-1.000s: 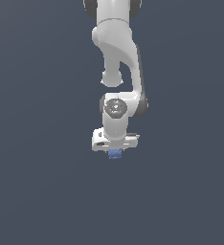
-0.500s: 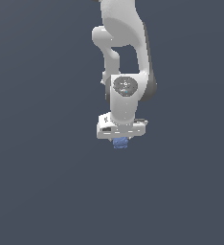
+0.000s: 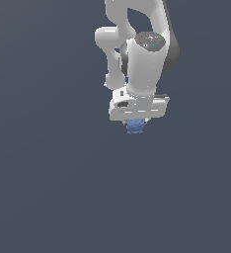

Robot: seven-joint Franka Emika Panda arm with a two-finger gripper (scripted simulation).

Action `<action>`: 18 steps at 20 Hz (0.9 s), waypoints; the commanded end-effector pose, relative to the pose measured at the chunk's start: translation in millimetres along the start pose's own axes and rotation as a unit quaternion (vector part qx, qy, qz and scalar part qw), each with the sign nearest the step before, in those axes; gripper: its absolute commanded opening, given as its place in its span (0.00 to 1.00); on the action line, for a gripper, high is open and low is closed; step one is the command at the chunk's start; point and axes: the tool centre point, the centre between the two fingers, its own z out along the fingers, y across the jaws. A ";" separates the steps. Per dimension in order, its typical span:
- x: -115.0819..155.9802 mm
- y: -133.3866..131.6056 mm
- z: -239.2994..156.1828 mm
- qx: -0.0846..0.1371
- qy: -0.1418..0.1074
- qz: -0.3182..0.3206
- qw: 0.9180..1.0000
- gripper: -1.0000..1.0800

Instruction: Pick up the object and move it to a goal position.

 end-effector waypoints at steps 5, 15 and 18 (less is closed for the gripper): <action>-19.6 -26.9 -61.8 0.000 0.000 0.000 1.000 0.00; -34.8 -52.2 -119.0 0.000 0.000 0.000 1.000 0.00; -36.0 -54.6 -124.9 0.000 0.000 0.000 1.000 0.00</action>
